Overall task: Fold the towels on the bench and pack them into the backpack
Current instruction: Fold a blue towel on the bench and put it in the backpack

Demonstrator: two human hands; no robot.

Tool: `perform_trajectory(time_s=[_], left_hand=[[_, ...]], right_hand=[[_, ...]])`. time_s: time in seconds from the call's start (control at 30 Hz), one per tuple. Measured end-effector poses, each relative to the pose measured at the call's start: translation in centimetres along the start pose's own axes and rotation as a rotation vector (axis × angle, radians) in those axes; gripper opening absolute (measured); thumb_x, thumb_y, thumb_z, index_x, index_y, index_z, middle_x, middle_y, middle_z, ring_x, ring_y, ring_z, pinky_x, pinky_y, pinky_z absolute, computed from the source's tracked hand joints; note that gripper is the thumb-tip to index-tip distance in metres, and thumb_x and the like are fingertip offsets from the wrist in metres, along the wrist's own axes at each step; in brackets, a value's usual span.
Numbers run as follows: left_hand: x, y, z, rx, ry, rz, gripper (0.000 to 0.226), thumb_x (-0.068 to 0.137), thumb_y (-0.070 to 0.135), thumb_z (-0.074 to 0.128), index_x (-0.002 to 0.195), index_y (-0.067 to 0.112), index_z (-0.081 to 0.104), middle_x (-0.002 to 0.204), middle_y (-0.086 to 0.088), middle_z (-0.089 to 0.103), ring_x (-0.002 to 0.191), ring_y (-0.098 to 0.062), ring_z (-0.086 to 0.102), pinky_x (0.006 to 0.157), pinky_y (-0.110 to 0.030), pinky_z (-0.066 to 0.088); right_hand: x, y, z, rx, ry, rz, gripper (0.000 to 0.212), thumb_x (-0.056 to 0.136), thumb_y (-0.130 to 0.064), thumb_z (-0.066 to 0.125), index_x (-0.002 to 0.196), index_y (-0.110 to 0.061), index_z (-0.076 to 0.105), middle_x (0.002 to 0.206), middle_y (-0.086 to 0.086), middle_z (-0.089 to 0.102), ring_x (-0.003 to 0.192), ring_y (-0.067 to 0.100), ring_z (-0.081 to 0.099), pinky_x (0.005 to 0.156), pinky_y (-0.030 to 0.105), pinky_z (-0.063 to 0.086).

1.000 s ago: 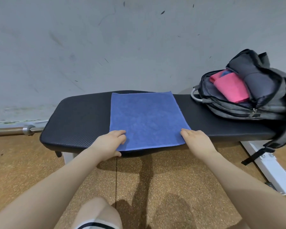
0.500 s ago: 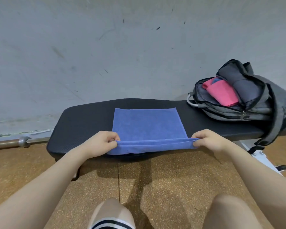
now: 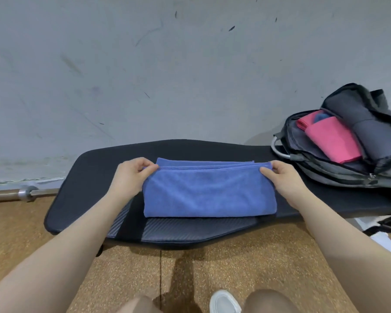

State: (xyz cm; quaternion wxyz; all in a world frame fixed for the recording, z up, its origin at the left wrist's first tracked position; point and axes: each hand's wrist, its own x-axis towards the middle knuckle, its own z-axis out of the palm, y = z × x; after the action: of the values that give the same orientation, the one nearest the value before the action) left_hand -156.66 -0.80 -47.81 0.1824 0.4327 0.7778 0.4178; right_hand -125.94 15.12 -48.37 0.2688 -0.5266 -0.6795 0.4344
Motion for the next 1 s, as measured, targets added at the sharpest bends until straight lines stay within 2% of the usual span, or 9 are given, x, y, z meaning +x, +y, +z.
perform_trajectory(time_s=[0.1,0.17,0.33,0.5,0.63,0.77,0.87,0.93,1.0], left_hand=[[3.4,0.3,1.3,0.072,0.051,-0.022,0.021,0.088,0.025,0.059,0.079,0.009,0.067,0.079,-0.003,0.066,0.073,-0.015,0.056,0.059,-0.016,0.039],[5.0,0.2,2.2,0.131,0.032,-0.054,0.029,0.090,0.029,0.056,0.078,0.004,0.065,0.076,-0.006,0.063,0.071,-0.017,0.053,0.056,-0.019,0.035],[5.4,-1.3,3.6,0.210,-0.205,-0.102,0.014,0.087,0.029,0.060,0.091,0.016,0.061,0.081,0.007,0.061,0.077,-0.010,0.054,0.060,-0.014,0.037],[6.6,-1.7,3.3,0.243,-0.101,-0.137,0.014,0.092,0.024,0.052,0.089,0.013,0.058,0.084,-0.008,0.063,0.079,-0.024,0.057,0.067,-0.033,0.048],[7.5,-1.7,4.7,0.386,-0.072,-0.189,0.019,0.095,0.029,0.044,0.093,0.012,0.053,0.093,-0.010,0.063,0.077,-0.023,0.053,0.062,-0.030,0.039],[6.4,-1.1,6.2,0.548,0.119,-0.103,0.030,0.094,0.026,0.047,0.115,0.005,0.048,0.114,-0.015,0.057,0.096,-0.034,0.055,0.073,-0.040,0.043],[4.9,-0.9,7.5,0.659,0.233,0.350,0.037,0.087,0.016,0.050,0.117,-0.005,0.054,0.127,-0.024,0.053,0.118,-0.041,0.051,0.091,-0.050,0.045],[4.1,-0.8,8.7,0.697,0.055,0.538,0.046,0.087,0.021,0.038,0.120,-0.006,0.054,0.133,-0.025,0.049,0.124,-0.041,0.047,0.098,-0.052,0.041],[3.2,-0.8,9.5,0.718,-0.240,0.411,0.055,0.096,0.032,0.029,0.141,0.001,0.029,0.153,-0.013,0.021,0.142,-0.027,0.020,0.116,-0.040,0.018]], right_hand=[[3.5,0.6,0.7,-0.099,0.023,0.015,0.033,0.090,-0.025,0.053,0.077,0.005,0.052,0.071,0.009,0.050,0.066,0.019,0.042,0.064,0.032,0.031],[5.3,1.3,1.2,-0.180,0.023,0.032,0.029,0.090,-0.025,0.052,0.070,-0.004,0.049,0.067,0.009,0.046,0.065,0.020,0.039,0.063,0.031,0.029],[6.8,1.7,1.7,-0.437,0.009,0.055,0.031,0.091,-0.026,0.049,0.068,-0.006,0.048,0.064,0.008,0.049,0.065,0.023,0.043,0.055,0.032,0.027],[7.9,1.4,1.9,-0.558,0.009,0.014,0.036,0.096,-0.032,0.041,0.063,-0.018,0.035,0.066,-0.001,0.046,0.075,0.028,0.047,0.051,0.031,0.026],[8.2,1.8,2.6,-0.571,0.039,0.078,0.032,0.096,-0.034,0.038,0.067,-0.023,0.035,0.085,0.006,0.051,0.078,0.027,0.046,0.060,0.031,0.032],[6.8,0.7,3.6,-0.747,0.091,0.086,0.026,0.097,-0.031,0.041,0.098,-0.007,0.050,0.106,0.015,0.057,0.094,0.035,0.052,0.070,0.035,0.037],[5.2,-0.2,6.0,-0.911,0.307,-0.288,0.033,0.090,-0.024,0.051,0.111,0.001,0.056,0.116,0.020,0.059,0.105,0.040,0.055,0.082,0.044,0.045],[3.8,-1.5,8.5,-0.844,0.227,-0.515,0.040,0.088,-0.021,0.051,0.119,0.002,0.055,0.130,0.024,0.053,0.120,0.041,0.050,0.099,0.049,0.040],[2.2,-2.4,11.4,-0.828,-0.111,-0.478,0.053,0.097,-0.030,0.038,0.143,-0.005,0.029,0.155,0.013,0.020,0.144,0.028,0.017,0.117,0.042,0.012]])
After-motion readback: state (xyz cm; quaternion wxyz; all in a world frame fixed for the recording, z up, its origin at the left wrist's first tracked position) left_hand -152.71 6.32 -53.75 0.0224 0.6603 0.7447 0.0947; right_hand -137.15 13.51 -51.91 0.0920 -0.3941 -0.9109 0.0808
